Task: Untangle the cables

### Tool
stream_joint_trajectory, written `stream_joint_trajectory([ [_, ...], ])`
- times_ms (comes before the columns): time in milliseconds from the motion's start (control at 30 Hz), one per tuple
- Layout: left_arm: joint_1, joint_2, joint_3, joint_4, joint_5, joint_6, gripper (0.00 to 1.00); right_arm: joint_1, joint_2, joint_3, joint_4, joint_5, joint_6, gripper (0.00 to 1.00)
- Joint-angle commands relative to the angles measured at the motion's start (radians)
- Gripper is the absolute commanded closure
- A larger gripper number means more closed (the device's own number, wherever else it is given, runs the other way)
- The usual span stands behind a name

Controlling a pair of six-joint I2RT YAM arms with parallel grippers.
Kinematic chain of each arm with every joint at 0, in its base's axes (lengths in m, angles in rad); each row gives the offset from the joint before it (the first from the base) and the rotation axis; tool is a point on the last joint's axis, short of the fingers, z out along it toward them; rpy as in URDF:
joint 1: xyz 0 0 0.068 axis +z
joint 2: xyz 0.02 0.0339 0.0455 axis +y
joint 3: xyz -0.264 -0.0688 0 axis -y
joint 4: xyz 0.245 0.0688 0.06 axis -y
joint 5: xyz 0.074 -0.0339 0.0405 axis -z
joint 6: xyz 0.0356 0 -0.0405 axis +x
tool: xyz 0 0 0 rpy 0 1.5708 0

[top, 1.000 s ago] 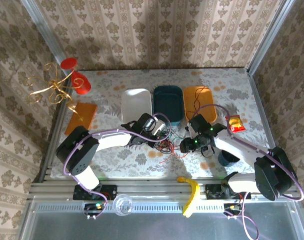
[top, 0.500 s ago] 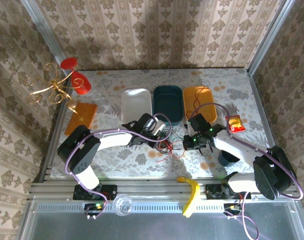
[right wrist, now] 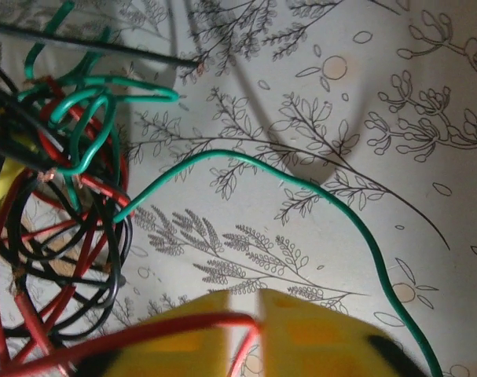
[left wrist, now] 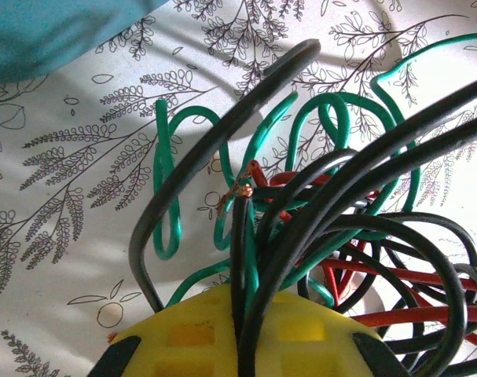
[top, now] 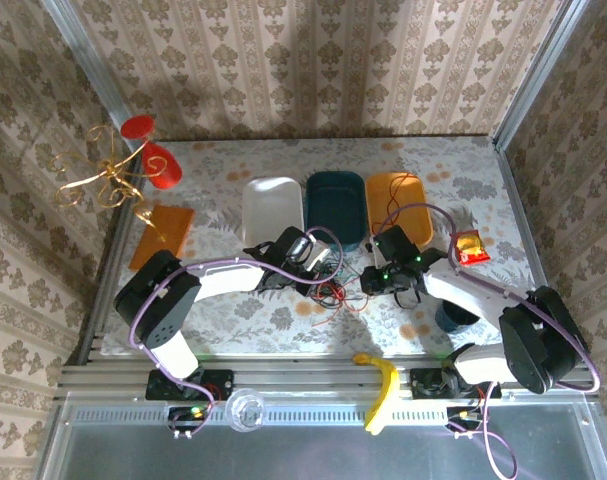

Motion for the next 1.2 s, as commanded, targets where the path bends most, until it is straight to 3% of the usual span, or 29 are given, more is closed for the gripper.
stream_joint_trajectory([
  [0,0.001,0.014,0.014,-0.073,0.012,0.028,1.0,-0.007,-0.012,-0.026,0.035,0.051,0.021,0.96],
  [33,0.001,0.014,0.014,-0.073,0.011,0.029,1.0,-0.01,-0.024,-0.032,0.035,0.068,0.026,1.0],
  [167,0.002,0.013,0.012,-0.075,0.007,0.02,1.0,-0.033,-0.101,-0.058,0.031,0.171,0.057,1.0],
  [333,0.002,0.018,0.018,-0.089,0.0,0.02,1.0,-0.053,-0.265,-0.054,-0.063,0.51,0.148,1.0],
  [500,0.002,0.029,0.026,-0.126,-0.035,0.02,1.0,-0.139,-0.359,-0.028,-0.201,0.712,0.24,1.0],
  [667,0.003,0.038,0.022,-0.154,-0.053,0.014,0.93,-0.236,-0.438,-0.046,-0.241,0.757,0.303,1.0],
  [933,0.005,0.014,-0.02,-0.16,-0.081,-0.003,0.93,-0.339,-0.525,-0.048,-0.293,0.805,0.346,1.0],
  [1167,0.012,-0.021,-0.064,-0.168,-0.101,-0.014,0.93,-0.503,-0.541,-0.012,-0.318,0.795,0.31,1.0],
])
